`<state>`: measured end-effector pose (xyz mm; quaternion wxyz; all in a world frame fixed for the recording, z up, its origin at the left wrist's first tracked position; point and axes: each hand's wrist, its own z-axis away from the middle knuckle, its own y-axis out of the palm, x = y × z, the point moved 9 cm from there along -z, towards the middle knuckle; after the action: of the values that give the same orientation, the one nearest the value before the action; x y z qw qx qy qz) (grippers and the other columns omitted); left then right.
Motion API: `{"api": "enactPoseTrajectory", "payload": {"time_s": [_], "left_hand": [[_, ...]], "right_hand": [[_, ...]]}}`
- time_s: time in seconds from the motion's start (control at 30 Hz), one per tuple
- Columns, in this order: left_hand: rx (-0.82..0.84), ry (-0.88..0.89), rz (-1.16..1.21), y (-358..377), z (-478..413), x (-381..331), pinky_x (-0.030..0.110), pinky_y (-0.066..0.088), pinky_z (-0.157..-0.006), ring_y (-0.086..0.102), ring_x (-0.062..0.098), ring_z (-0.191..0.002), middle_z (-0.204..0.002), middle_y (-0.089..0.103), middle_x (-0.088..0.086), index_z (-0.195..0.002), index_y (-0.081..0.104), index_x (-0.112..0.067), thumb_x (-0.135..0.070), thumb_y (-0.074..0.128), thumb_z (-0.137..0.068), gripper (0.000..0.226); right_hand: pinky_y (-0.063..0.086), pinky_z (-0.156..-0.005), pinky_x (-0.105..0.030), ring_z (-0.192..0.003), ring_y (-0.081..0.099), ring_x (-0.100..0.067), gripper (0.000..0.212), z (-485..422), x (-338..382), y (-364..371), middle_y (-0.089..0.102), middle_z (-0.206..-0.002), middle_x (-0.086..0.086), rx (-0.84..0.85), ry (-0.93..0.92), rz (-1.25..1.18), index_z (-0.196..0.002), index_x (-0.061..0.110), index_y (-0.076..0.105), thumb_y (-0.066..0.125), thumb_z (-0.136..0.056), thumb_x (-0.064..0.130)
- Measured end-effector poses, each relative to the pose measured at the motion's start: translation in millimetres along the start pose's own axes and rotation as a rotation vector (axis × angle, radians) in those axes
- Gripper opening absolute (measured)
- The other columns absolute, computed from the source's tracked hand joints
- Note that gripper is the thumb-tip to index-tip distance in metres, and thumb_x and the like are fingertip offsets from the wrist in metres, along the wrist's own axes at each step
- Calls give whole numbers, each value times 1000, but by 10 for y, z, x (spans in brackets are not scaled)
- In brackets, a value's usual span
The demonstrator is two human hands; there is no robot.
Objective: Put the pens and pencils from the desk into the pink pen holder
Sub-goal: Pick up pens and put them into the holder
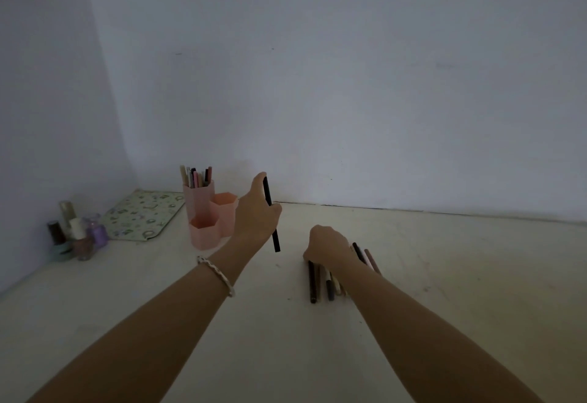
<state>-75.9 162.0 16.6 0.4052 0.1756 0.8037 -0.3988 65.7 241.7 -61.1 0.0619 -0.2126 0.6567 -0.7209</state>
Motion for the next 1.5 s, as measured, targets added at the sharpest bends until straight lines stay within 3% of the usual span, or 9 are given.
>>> {"api": "enactPoseTrajectory", "payload": {"time_s": [0.23, 0.47, 0.57, 0.67, 0.77, 0.87, 1.17, 1.33, 1.5], "left_hand": [[-242, 170, 16, -512, -141, -194, 12, 45, -49, 58, 8, -61, -76, 56, -2, -146, 32, -25, -6, 54, -92, 61], [-608, 228, -63, -1548, -550, -15, 45, 58, -76, 68, 23, -82, -106, 66, 6, -139, 31, -31, -11, 54, -95, 53], [-562, 200, -130, -1592, -709, 216, 46, 58, -74, 68, 26, -82, -102, 67, 8, -140, 31, -29, -9, 54, -95, 54], [-468, 207, -196, -1474, -796, 415, 42, 54, -80, 65, 27, -91, -104, 67, 9, -135, 45, -22, -8, 55, -94, 44], [-547, 220, -476, -1444, -749, 519, 43, 39, -95, 53, 31, -117, -118, 63, 10, -105, 73, -13, -19, 54, -94, 22], [-670, 116, -404, -1620, -686, 676, 44, 35, -99, 45, 31, -124, -126, 57, 10, -115, 68, -16, -18, 49, -95, 28], [-671, 218, -141, -1794, -638, 609, 41, 48, -93, 57, 20, -101, -122, 54, 8, -119, 57, -14, -9, 41, -93, 31], [-670, 244, -115, -1746, -573, 462, 26, 45, -83, 56, 14, -97, -123, 54, 5, -121, 56, -14, -7, 44, -92, 33], [-641, 271, -114, -1416, -427, 175, 32, 50, -76, 57, 20, -88, -106, 56, 5, -109, 57, -12, -3, 50, -85, 27]], "right_hand": [[28, -45, -19, -46, 36, -12, 39, -103, 190, -318, 38, -53, 2, -137, -44, -373, -57, 14, 35, 56, -87, 26], [44, -49, -33, -50, 45, -13, 10, -178, 593, -1111, 50, -64, -1, -497, -260, -758, -101, 9, 48, 47, -98, 19], [46, -53, -32, -54, 52, -20, 30, -149, 800, -1250, 55, -65, -8, -615, -343, -825, -128, 17, 38, 45, -99, 15], [49, -55, -33, -63, 62, -27, 28, -139, 1021, -1293, 64, -74, -10, -681, -423, -868, -126, 20, 39, 45, -100, 15], [51, -57, -32, -66, 64, -24, 23, -156, 1248, -1258, 65, -78, -7, -689, -479, -929, -122, 23, 39, 44, -100, 17], [52, -57, -35, -67, 65, -23, 22, -177, 1506, -1278, 64, -77, -4, -709, -532, -1012, -120, 26, 37, 45, -101, 18], [51, -52, -39, -55, 58, -22, 17, -406, 2275, -977, 61, -70, -7, -580, -646, -786, -117, 21, 38, 41, -102, 17], [39, -96, -38, -116, 50, -28, 29, -365, 2347, -742, 58, -125, -13, -633, -660, -340, -117, 10, 66, 47, -96, 13], [38, -100, -35, -116, 52, -25, 43, -181, 1816, -1091, 56, -128, -11, -742, -569, -496, -125, 8, 58, 49, -84, -4]]}}
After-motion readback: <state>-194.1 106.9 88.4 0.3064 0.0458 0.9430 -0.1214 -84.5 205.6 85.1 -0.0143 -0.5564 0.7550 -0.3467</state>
